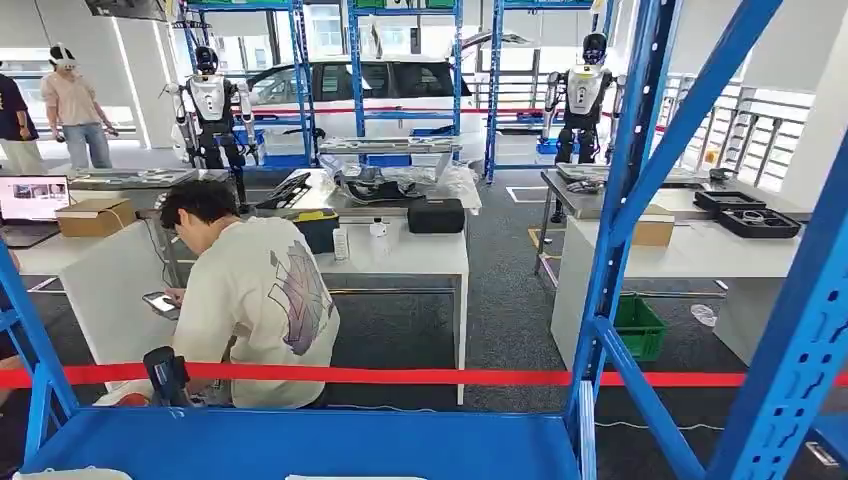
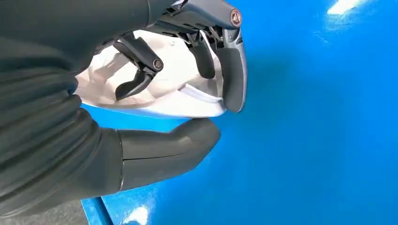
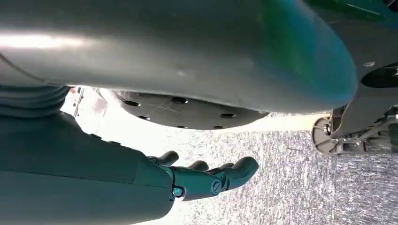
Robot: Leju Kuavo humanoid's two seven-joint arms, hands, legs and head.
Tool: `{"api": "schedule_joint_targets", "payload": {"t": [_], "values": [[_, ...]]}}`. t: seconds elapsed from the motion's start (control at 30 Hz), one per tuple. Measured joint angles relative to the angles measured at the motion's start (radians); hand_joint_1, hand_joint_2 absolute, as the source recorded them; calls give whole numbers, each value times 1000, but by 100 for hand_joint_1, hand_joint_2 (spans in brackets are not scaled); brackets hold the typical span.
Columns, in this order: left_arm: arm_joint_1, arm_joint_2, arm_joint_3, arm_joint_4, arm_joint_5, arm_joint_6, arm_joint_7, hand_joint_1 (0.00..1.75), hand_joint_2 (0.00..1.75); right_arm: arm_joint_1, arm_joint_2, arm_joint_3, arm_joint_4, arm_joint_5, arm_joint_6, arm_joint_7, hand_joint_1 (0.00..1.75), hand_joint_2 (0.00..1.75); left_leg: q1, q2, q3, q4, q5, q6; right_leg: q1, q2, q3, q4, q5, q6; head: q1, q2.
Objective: Take the parts from the cabinet and place them on the table.
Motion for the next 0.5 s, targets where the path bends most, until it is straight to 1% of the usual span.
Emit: {"api": "schedule_joint_targets", "payload": {"t": [0.23,0.33,0.4,0.43,0.5], "values": [[0,1,6,-3,-13,3,-19,175,175,0,0,0,0,-5,0,0,0,0,0,0,0,0,0,0,0,0,0,0,0,0,0,0],[0,1,7,-2,-36,34,-25,175,175,0,0,0,0,-8,0,-2,0,0,0,0,0,0,0,0,0,0,-1,0,0,0,0,0],[-1,0,7,0,-56,70,-27,175,175,0,0,0,0,-12,0,-5,0,0,0,0,0,0,0,0,0,0,-1,0,0,0,0,0],[-1,-3,7,2,-68,101,-24,175,175,0,0,0,0,-15,0,-8,0,0,-1,0,4,0,0,0,1,0,-2,0,0,0,0,0],[-2,-16,11,5,-111,198,-11,175,175,1,0,0,0,-21,0,-14,0,0,-1,0,5,1,1,0,1,0,-3,0,1,0,0,0]]}}
